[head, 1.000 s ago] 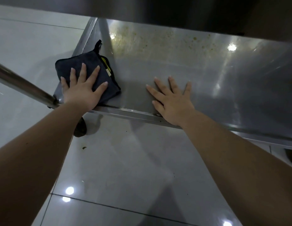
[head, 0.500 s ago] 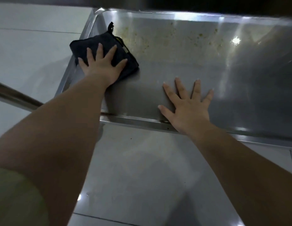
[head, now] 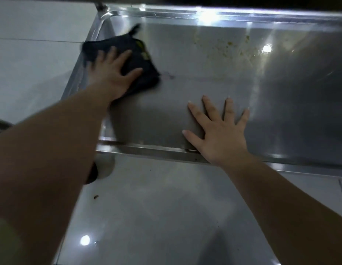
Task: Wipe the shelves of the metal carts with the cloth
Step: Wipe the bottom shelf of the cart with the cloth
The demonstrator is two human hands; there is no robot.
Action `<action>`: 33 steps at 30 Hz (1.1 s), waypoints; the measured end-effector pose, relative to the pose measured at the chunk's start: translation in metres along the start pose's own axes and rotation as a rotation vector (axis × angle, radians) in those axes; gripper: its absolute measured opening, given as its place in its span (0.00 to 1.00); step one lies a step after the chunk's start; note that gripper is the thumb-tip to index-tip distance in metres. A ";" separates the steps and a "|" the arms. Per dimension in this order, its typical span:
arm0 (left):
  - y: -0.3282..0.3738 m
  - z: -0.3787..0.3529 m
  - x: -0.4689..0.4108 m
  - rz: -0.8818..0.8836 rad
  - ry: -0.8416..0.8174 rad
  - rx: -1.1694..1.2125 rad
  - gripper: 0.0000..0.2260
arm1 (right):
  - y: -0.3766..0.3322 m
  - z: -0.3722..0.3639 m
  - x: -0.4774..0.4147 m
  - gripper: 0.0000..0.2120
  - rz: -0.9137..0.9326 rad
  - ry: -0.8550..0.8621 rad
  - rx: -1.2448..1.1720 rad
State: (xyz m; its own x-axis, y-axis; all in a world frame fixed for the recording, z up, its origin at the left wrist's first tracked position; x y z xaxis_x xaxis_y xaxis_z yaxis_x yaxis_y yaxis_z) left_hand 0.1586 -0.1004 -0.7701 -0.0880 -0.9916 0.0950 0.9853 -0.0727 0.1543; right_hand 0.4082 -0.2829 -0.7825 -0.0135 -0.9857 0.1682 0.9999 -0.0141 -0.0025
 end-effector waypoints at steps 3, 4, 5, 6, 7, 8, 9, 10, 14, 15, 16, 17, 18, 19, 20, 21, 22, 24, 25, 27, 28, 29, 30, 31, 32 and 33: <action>-0.049 0.009 0.004 0.132 -0.002 -0.058 0.32 | -0.003 -0.001 0.000 0.35 -0.003 0.008 0.012; -0.051 0.009 0.005 0.153 0.001 -0.058 0.32 | -0.004 -0.002 0.000 0.35 0.004 0.007 0.018; -0.046 0.007 0.004 0.165 0.001 -0.049 0.32 | -0.003 -0.001 0.000 0.35 0.006 0.007 0.017; -0.034 0.006 0.002 0.171 0.001 -0.033 0.32 | -0.003 0.000 0.001 0.35 0.007 0.016 0.014; -0.019 0.003 -0.002 0.166 0.005 -0.016 0.32 | -0.002 0.000 0.002 0.35 0.005 0.023 0.010; 0.001 0.000 -0.006 0.138 0.010 -0.005 0.32 | -0.002 0.001 0.003 0.35 0.005 0.026 0.004; 0.026 -0.004 -0.011 0.085 0.012 -0.002 0.32 | -0.003 0.001 0.003 0.35 0.004 0.018 -0.001; 0.056 -0.011 -0.017 0.014 0.006 -0.003 0.32 | -0.004 0.003 0.004 0.34 0.006 0.006 0.000; 0.203 -0.033 -0.019 -0.295 -0.084 0.008 0.33 | -0.005 0.017 0.009 0.35 0.049 -0.045 0.005; 0.237 -0.036 -0.013 -0.353 -0.111 0.015 0.32 | -0.005 0.009 0.005 0.36 0.056 -0.104 0.036; 0.265 -0.038 -0.005 -0.400 -0.141 0.027 0.32 | -0.001 0.005 0.003 0.36 0.017 -0.156 0.128; 0.287 -0.041 0.003 -0.438 -0.174 0.038 0.32 | 0.007 0.002 0.000 0.34 -0.107 -0.170 0.262; 0.302 -0.043 0.010 -0.463 -0.203 0.046 0.32 | 0.016 0.010 -0.001 0.33 -0.283 -0.090 0.389; 0.309 -0.045 0.015 -0.477 -0.219 0.051 0.32 | 0.019 0.019 0.000 0.32 -0.392 -0.024 0.421; 0.309 -0.047 0.016 -0.484 -0.222 0.061 0.32 | 0.017 0.014 -0.001 0.34 -0.304 -0.043 0.340; 0.303 -0.046 0.014 -0.487 -0.219 0.078 0.33 | 0.009 0.005 -0.002 0.37 -0.117 -0.111 0.184; 0.291 -0.044 0.008 -0.482 -0.211 0.090 0.34 | 0.001 0.002 -0.001 0.38 0.014 -0.156 0.037; 0.249 -0.038 -0.010 -0.426 -0.176 0.080 0.35 | -0.002 0.013 0.002 0.37 0.067 -0.064 -0.039; 0.221 -0.034 -0.020 -0.378 -0.151 0.062 0.34 | -0.002 0.007 -0.003 0.35 0.050 -0.022 -0.024; 0.154 -0.023 -0.033 -0.276 -0.101 0.018 0.34 | 0.000 0.003 -0.003 0.34 0.028 -0.030 -0.016; 0.119 -0.017 -0.035 -0.225 -0.081 0.000 0.33 | -0.001 0.003 -0.003 0.34 0.038 -0.041 -0.019; 0.084 -0.012 -0.035 -0.172 -0.067 -0.012 0.33 | -0.001 0.003 -0.003 0.34 0.044 -0.040 -0.030; 0.053 -0.007 -0.030 -0.119 -0.059 -0.021 0.33 | 0.000 0.004 -0.004 0.34 0.044 -0.041 -0.026; 0.026 -0.002 -0.023 -0.064 -0.058 -0.026 0.32 | 0.000 0.004 -0.004 0.35 0.040 -0.033 -0.030; 0.006 0.002 -0.013 -0.015 -0.061 -0.030 0.31 | -0.001 0.004 -0.004 0.35 0.035 -0.034 -0.028; -0.009 0.004 -0.001 0.021 -0.061 -0.035 0.31 | -0.002 0.003 -0.004 0.35 0.034 -0.041 -0.021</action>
State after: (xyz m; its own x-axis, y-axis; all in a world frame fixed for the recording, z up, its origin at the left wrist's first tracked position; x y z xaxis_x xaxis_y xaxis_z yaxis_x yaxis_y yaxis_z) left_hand 0.1495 -0.0981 -0.7674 -0.0752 -0.9847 0.1572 0.9915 -0.0570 0.1169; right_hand 0.4065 -0.2784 -0.7798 0.0207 -0.9778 0.2083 0.9994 0.0149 -0.0298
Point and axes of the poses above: each hand's wrist, its own x-axis away from the middle knuckle, its own z-axis out of the back of the hand, y = z × x, the point moved 4 cm from there along -x, towards the middle knuckle, and after that the axes turned 3 degrees about x, right-handed, at the moved point
